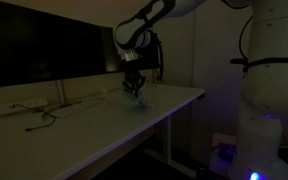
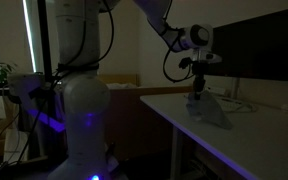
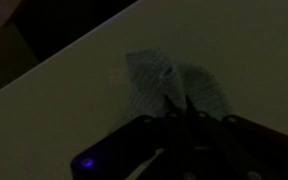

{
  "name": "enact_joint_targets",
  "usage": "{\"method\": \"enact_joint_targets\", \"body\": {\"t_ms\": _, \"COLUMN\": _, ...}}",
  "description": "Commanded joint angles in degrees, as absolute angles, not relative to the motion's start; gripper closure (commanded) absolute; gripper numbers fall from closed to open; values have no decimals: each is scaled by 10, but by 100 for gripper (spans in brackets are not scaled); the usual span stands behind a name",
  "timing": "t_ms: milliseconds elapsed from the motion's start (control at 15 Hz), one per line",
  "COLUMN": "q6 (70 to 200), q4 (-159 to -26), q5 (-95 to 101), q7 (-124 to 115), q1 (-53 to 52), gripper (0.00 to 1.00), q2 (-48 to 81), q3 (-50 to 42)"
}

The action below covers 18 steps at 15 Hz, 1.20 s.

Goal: Wipe the counter with the cloth

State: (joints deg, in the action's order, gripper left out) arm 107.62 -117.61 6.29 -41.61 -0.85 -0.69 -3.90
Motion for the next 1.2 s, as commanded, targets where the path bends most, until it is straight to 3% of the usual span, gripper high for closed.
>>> {"method": "enact_joint_targets", "body": {"t_ms": 0, "q6": 1057, "q4": -1213, "q5": 64, "q7": -334, "q1": 33, "gripper": 92, "q2": -36, "q3": -60}}
{"method": "enact_joint_targets", "body": {"t_ms": 1133, "q6": 1057, "q4": -1197, "q5": 94, "q7": -244, "q1": 133, "gripper": 92, "q2": 38, "q3": -156}}
